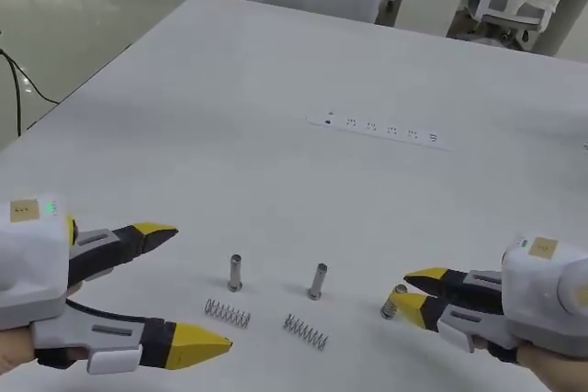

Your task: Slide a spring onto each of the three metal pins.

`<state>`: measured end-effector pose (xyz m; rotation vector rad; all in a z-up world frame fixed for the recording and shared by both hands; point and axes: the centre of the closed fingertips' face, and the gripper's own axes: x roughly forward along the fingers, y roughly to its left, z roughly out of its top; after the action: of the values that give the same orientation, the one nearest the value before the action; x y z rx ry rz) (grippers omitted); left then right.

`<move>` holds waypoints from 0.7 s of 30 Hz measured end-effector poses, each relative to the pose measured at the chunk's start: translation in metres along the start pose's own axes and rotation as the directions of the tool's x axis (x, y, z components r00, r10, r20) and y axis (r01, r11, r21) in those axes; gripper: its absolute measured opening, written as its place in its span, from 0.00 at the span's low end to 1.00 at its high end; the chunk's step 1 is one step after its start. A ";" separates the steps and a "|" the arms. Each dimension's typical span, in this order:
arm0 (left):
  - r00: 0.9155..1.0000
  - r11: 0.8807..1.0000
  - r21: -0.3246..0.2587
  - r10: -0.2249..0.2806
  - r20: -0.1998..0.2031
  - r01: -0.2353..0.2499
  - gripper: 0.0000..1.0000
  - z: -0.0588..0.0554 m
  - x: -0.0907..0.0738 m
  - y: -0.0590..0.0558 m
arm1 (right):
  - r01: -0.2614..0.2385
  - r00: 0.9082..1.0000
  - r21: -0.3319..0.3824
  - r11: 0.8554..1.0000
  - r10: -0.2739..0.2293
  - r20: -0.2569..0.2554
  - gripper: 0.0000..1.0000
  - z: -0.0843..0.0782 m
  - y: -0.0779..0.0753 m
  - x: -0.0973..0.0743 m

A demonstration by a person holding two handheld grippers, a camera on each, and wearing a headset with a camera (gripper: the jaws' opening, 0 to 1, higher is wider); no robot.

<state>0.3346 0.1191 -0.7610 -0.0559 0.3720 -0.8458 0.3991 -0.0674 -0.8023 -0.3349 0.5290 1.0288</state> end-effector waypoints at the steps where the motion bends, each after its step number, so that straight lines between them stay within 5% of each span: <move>1: 1.000 1.000 0.001 0.000 -0.001 0.000 0.93 0.000 0.000 0.000 | 0.001 1.000 0.002 1.000 -0.001 -0.001 0.16 -0.001 0.000 -0.001; 21: 1.000 1.000 0.002 -0.005 0.000 0.005 0.92 0.000 0.000 -0.002 | -0.004 1.000 0.036 0.999 0.004 -0.005 0.15 -0.018 0.015 -0.015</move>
<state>0.3335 0.1174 -0.7606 -0.0548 0.3709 -0.8509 0.3756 -0.0800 -0.8088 -0.3047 0.5520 1.0211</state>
